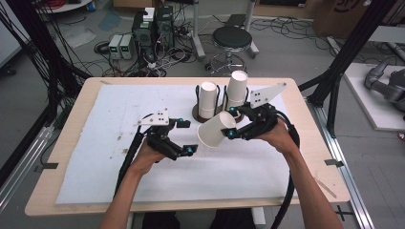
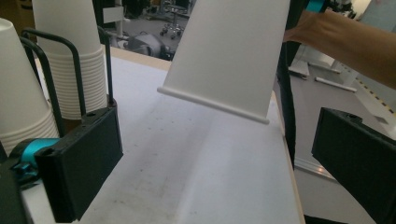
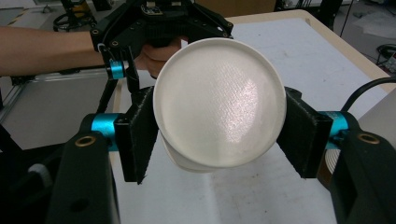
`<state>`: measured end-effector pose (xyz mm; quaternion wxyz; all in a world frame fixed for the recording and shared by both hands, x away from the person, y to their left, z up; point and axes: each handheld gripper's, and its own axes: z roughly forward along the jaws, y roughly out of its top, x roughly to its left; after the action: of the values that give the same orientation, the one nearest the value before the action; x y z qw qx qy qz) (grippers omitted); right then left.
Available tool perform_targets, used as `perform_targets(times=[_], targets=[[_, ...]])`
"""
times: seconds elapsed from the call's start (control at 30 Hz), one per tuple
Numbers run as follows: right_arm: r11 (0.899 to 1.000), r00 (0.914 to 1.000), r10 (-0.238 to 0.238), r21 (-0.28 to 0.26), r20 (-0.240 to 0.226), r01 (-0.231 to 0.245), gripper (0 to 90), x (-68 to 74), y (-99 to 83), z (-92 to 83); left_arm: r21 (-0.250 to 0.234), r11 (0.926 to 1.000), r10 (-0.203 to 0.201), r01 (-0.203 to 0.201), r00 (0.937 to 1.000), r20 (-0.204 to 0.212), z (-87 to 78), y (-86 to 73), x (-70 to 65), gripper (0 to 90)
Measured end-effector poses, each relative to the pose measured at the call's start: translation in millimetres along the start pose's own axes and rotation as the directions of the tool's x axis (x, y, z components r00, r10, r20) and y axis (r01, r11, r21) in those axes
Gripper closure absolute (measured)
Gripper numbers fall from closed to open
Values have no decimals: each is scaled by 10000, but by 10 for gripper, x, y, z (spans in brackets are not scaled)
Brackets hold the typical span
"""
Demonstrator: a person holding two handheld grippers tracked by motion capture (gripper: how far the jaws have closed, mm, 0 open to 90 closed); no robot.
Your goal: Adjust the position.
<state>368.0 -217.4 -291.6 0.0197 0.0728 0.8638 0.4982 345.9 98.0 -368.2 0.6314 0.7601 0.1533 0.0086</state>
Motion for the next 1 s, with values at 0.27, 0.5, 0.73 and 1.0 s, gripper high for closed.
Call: perform_targets(times=[0.27, 0.5, 0.73, 1.0], targets=[[10000, 10000, -17, -93, -70, 17, 353, 6, -2, 10, 12, 9998, 215, -216, 9989, 414, 99, 91, -4, 17], [9999, 10000, -8, -123, -99, 6, 353, 14, -2, 26, 160, 9997, 175, -181, 9990, 405, 184, 69, 17, 17], [9996, 9998, -24, -284, -215, 18, 354, 21, 9, 53, 166, 9997, 163, -172, 9985, 518, 264, 68, 17, 17], [9989, 9996, -2, -469, -286, -11, 353, 25, 18, 65, 43, 9999, 149, -152, 9980, 609, 309, 68, 13, 17]])
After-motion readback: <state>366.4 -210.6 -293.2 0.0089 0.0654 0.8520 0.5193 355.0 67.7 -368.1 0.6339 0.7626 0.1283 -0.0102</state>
